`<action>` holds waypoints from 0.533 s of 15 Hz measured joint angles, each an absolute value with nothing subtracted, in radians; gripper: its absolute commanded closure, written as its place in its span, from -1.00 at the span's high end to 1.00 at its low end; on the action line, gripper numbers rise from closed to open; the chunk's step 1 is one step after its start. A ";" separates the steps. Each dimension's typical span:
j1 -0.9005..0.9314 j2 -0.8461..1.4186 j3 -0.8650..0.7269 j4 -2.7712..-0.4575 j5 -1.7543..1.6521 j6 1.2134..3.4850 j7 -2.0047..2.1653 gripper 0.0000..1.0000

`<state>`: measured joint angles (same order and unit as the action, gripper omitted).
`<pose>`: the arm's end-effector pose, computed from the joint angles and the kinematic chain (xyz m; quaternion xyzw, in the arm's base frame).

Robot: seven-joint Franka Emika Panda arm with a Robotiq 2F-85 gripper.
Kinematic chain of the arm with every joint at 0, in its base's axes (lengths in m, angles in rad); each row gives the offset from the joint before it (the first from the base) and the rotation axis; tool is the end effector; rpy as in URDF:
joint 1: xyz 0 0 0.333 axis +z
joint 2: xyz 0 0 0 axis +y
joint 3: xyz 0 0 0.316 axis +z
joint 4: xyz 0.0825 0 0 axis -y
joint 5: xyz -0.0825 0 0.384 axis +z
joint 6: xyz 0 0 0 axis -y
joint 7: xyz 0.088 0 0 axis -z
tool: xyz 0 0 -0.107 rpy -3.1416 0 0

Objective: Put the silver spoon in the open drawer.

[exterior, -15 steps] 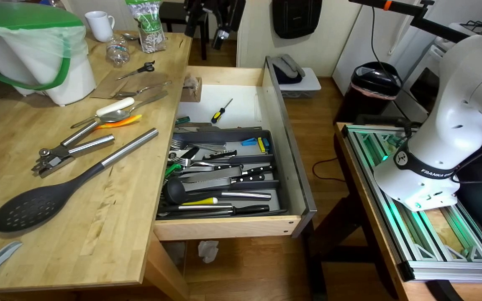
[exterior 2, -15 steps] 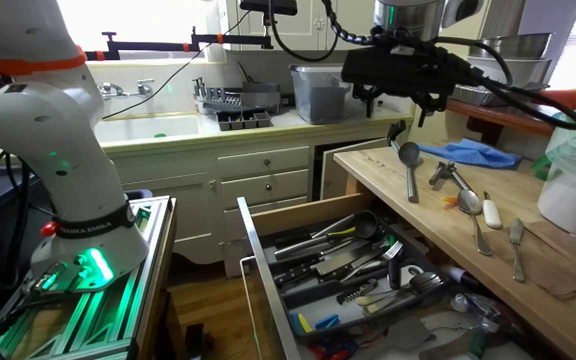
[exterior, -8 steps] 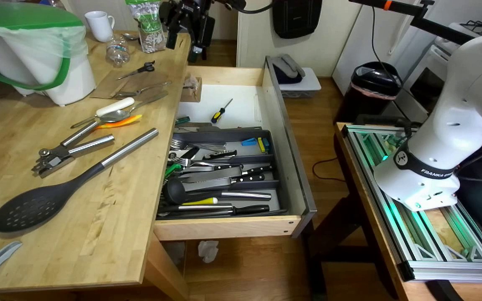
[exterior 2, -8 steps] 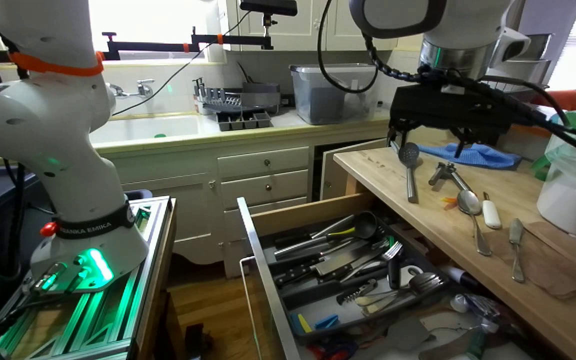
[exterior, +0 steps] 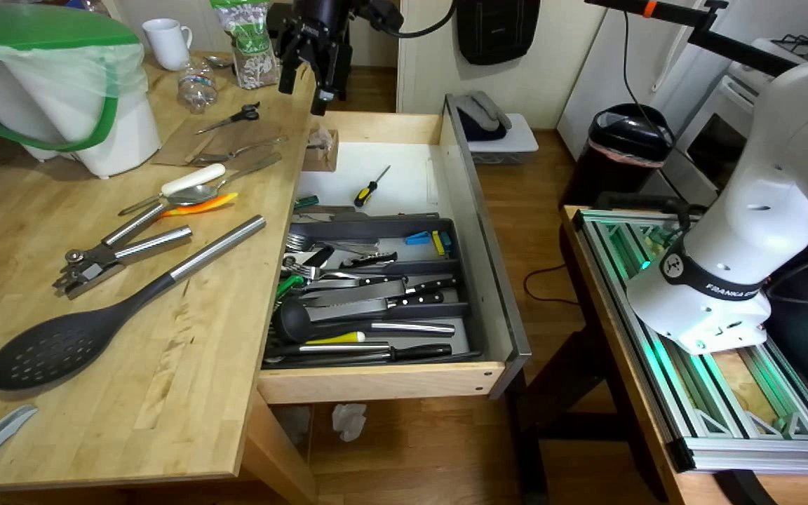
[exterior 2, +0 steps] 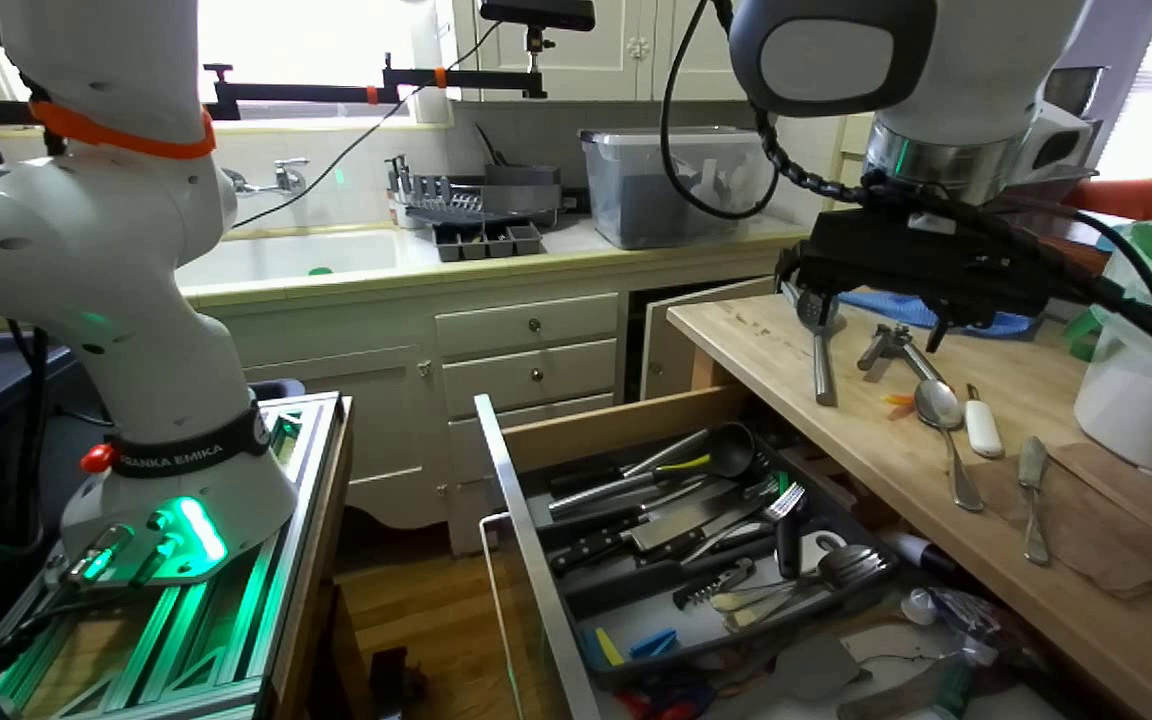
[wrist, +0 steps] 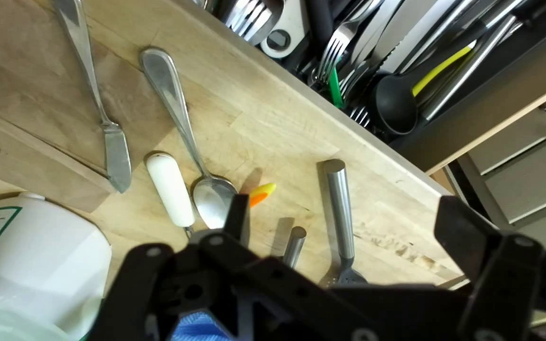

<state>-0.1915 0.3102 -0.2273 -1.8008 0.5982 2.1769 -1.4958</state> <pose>0.6016 -0.2327 0.3899 -0.9056 -0.3633 -0.1988 0.0918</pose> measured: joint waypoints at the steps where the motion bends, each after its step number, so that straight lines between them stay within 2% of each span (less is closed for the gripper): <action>1: -0.204 0.311 -0.212 -1.800 0.598 2.177 -1.492 1.00; 8: -0.267 0.398 -0.144 -1.705 0.596 2.176 -1.490 1.00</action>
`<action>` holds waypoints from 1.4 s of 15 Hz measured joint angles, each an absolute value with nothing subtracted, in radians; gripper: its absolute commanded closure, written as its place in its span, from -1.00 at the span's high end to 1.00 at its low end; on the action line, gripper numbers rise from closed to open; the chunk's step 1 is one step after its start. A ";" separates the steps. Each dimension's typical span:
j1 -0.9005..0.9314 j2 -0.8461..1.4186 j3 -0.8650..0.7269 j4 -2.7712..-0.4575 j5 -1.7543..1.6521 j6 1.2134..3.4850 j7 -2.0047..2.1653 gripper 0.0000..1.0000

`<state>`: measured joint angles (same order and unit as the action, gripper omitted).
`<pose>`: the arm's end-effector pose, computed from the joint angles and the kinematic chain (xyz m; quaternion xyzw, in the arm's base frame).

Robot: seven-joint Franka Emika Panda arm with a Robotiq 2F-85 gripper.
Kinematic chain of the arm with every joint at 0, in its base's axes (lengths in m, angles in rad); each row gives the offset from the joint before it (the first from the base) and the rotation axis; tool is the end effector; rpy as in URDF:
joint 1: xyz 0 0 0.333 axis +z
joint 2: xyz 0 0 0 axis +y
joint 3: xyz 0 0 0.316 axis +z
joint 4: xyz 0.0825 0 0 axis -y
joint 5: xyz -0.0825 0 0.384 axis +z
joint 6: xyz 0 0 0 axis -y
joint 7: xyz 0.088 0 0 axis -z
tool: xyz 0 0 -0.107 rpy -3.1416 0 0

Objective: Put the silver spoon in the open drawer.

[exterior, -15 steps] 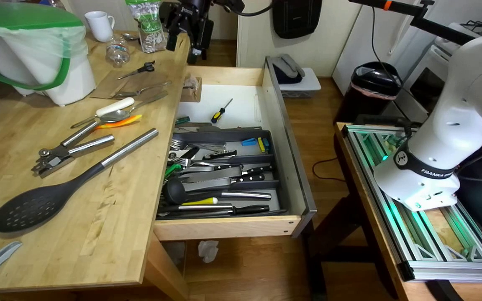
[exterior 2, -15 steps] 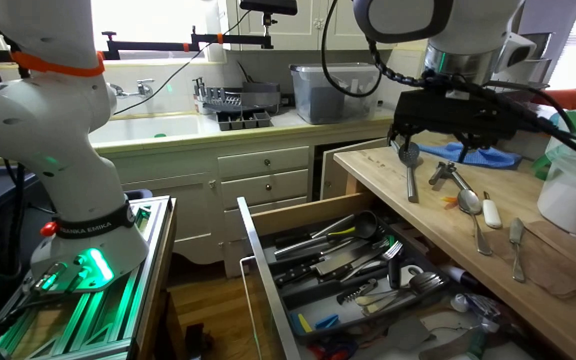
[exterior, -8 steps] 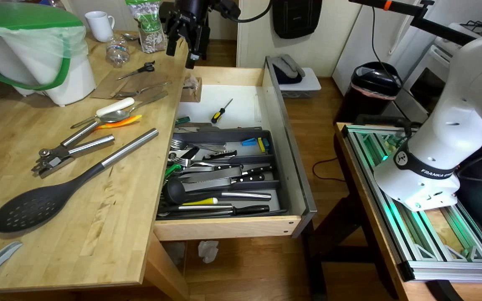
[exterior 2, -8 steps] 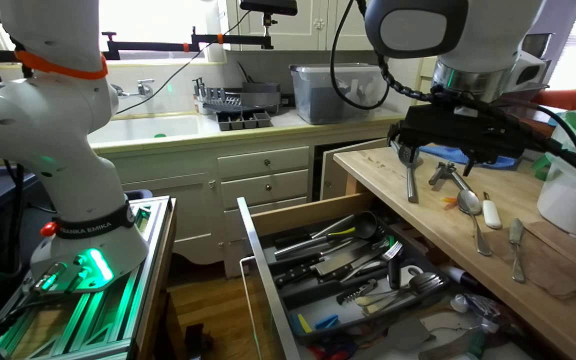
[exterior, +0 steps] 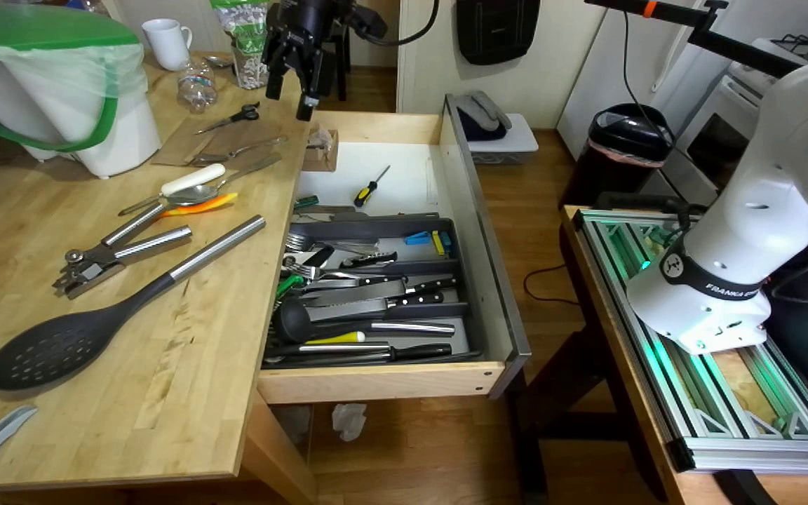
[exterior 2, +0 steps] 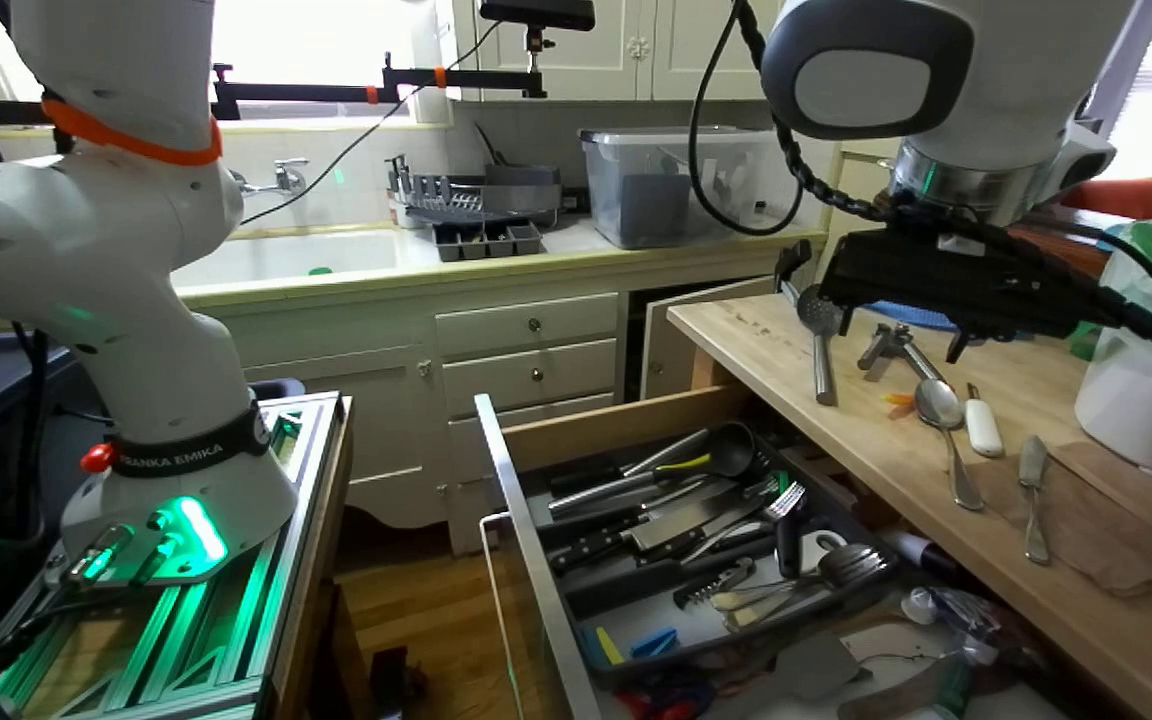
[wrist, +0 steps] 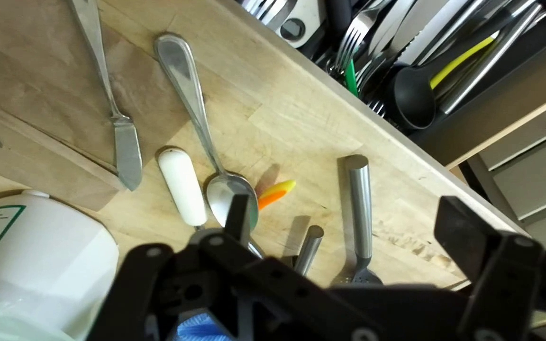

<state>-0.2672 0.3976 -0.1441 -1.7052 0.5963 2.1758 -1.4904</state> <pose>0.6262 -0.2392 0.3753 -0.9035 -0.3647 -0.2033 0.0962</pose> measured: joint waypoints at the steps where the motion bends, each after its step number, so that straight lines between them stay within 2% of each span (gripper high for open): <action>1: -0.274 0.420 -0.135 -1.682 0.596 2.176 -1.490 1.00; 21: -0.386 0.741 0.040 -1.360 0.506 2.183 -1.522 1.00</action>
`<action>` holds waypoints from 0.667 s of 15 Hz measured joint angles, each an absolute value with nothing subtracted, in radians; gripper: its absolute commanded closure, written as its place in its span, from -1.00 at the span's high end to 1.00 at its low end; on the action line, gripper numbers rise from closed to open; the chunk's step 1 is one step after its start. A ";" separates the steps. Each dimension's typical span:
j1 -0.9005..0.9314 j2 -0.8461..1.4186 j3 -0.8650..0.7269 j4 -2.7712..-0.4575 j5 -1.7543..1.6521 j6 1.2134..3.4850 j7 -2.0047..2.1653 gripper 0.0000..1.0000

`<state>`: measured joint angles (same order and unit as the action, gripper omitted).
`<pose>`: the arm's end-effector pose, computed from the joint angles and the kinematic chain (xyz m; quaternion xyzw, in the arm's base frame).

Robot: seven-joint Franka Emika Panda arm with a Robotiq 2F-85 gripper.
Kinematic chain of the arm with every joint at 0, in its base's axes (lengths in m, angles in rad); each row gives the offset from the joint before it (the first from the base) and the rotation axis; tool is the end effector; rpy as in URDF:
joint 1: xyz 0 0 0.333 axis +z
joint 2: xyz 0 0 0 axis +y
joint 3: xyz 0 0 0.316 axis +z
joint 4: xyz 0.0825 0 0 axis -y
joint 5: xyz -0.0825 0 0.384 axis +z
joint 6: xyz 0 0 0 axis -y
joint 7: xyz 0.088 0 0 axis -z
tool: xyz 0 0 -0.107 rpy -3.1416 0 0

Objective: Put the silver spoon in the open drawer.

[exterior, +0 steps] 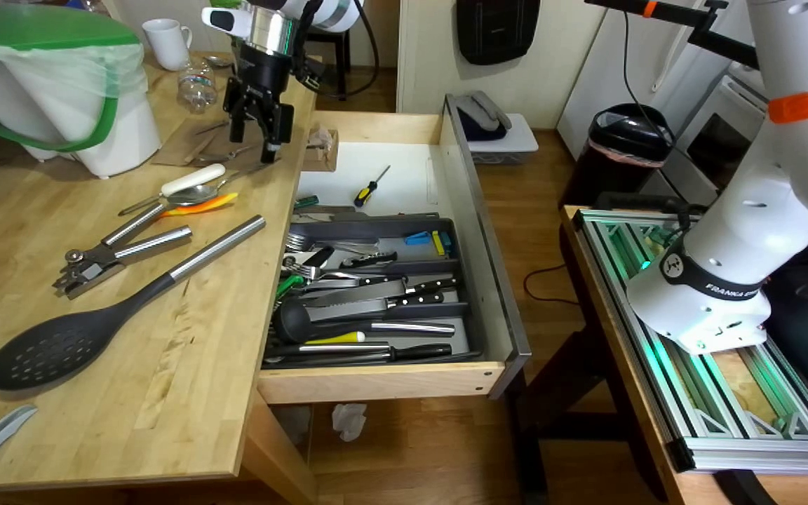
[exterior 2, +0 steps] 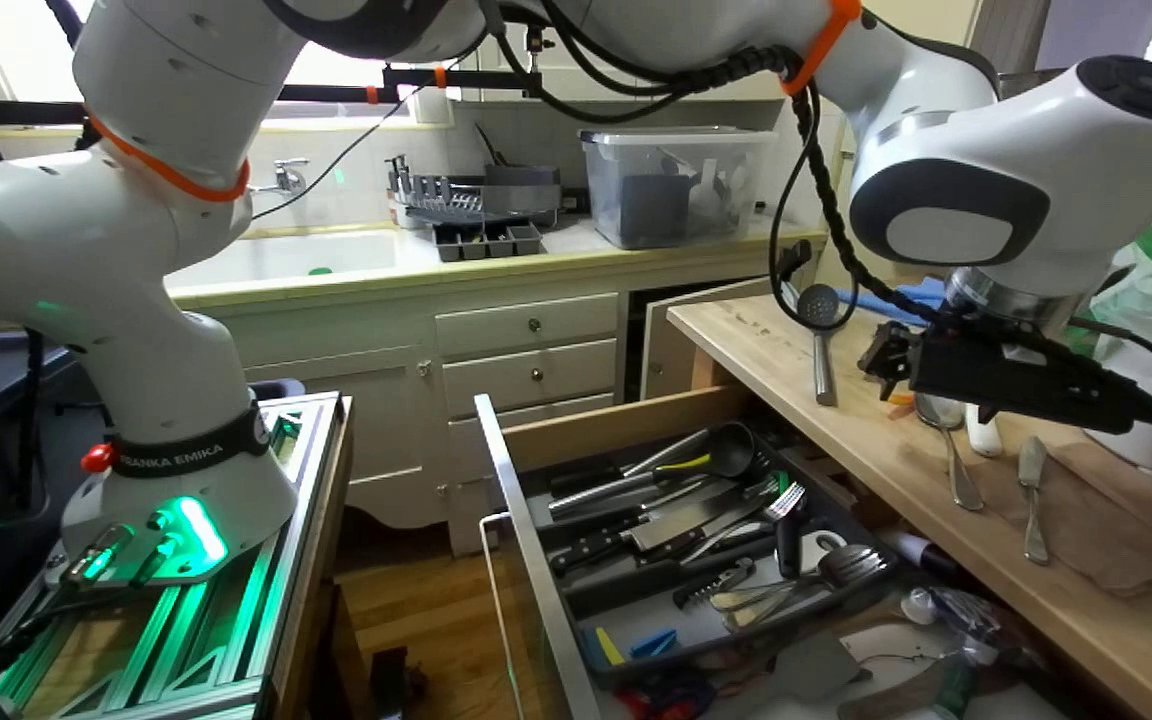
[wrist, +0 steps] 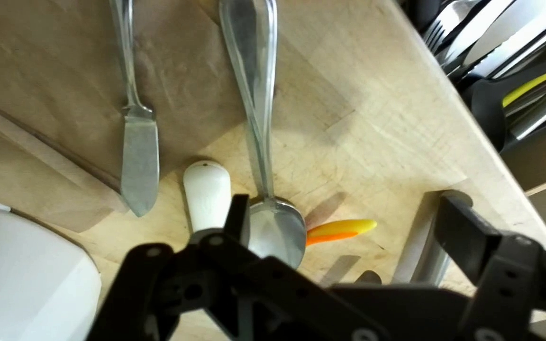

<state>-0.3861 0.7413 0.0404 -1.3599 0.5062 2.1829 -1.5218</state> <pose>0.7058 -0.2424 0.2926 -0.8800 -0.4173 -0.2030 0.1016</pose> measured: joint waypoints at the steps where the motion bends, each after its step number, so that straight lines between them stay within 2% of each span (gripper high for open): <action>1: -0.394 0.752 0.048 -1.351 0.506 2.183 -1.529 1.00; 9: -0.439 0.833 0.105 -1.271 0.506 2.174 -1.583 1.00; 10: -0.442 0.842 0.109 -1.261 0.506 2.171 -1.590 0.67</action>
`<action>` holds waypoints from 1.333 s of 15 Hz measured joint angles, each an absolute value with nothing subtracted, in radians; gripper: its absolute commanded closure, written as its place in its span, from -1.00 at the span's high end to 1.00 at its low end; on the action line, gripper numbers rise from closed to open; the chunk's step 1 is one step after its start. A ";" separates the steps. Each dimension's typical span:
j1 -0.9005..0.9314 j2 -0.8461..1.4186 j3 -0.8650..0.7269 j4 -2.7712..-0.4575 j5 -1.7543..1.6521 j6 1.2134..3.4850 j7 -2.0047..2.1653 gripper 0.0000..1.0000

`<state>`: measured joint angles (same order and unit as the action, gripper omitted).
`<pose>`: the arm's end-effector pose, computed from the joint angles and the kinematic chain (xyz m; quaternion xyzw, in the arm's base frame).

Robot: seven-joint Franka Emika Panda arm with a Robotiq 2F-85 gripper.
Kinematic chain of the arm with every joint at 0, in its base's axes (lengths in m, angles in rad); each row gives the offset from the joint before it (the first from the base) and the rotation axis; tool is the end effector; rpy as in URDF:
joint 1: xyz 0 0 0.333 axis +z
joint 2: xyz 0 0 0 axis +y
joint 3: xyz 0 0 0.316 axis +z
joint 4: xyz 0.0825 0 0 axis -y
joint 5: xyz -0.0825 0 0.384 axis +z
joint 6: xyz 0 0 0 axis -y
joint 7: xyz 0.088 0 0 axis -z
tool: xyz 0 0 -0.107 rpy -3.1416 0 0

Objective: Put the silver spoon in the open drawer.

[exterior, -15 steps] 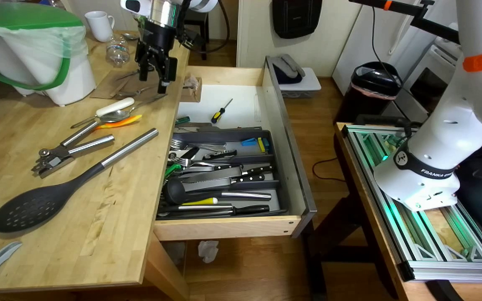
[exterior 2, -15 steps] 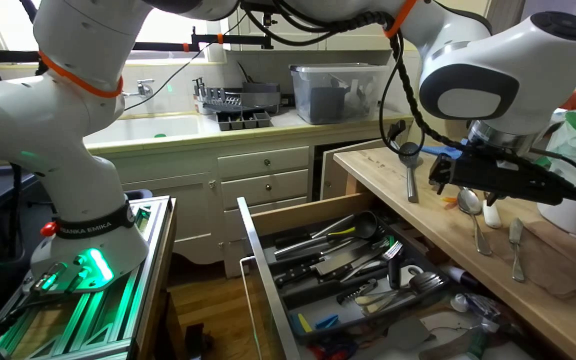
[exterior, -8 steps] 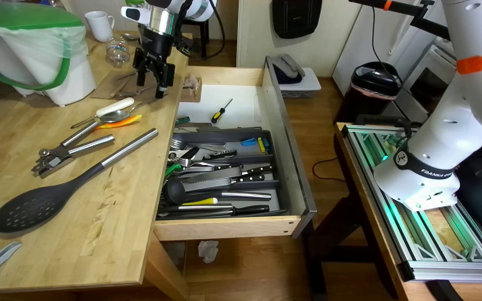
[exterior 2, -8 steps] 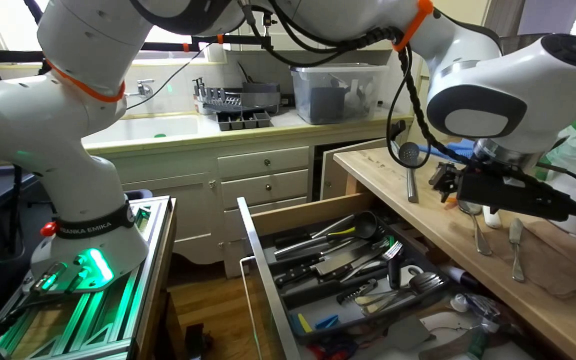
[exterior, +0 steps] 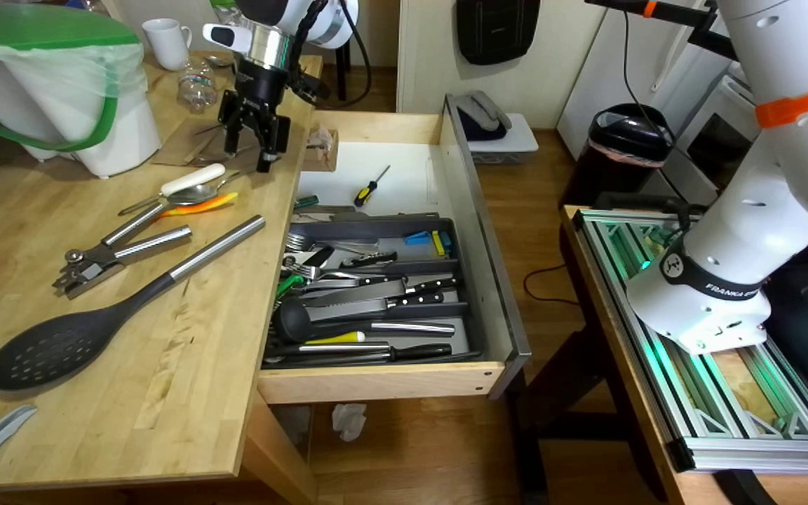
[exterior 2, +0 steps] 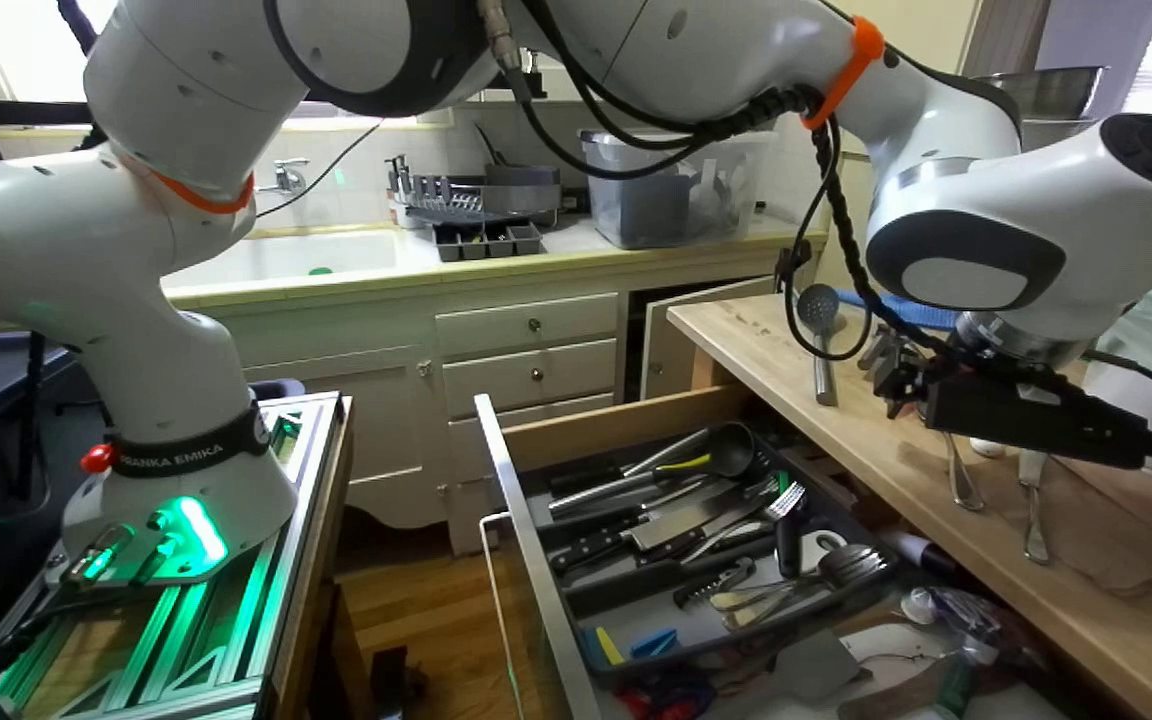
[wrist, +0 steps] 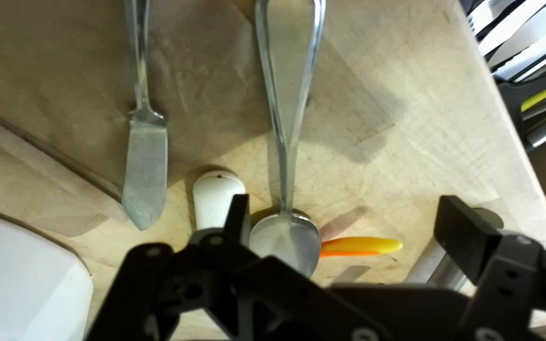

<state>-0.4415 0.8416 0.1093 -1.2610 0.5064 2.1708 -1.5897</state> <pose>0.7188 -0.2515 0.2658 -0.8625 -0.4385 -0.2244 0.1159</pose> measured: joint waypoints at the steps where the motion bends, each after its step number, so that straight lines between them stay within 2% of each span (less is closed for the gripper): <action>1: -0.443 0.850 0.113 -1.253 0.506 2.169 -1.594 0.71; 2: -0.445 0.856 0.116 -1.245 0.506 2.169 -1.598 0.49; 3: -0.446 0.863 0.118 -1.237 0.506 2.168 -1.601 0.48; 4: -0.448 0.870 0.121 -1.230 0.506 2.165 -1.602 0.57; 5: -0.450 0.875 0.124 -1.224 0.506 2.160 -1.603 0.41; 7: -0.454 0.885 0.128 -1.211 0.506 2.152 -1.604 0.53; 16: -0.469 0.913 0.134 -1.170 0.506 2.064 -1.609 0.34; 18: -0.472 0.919 0.135 -1.157 0.507 2.041 -1.609 0.34; 20: -0.474 0.925 0.135 -1.147 0.507 2.037 -1.611 0.43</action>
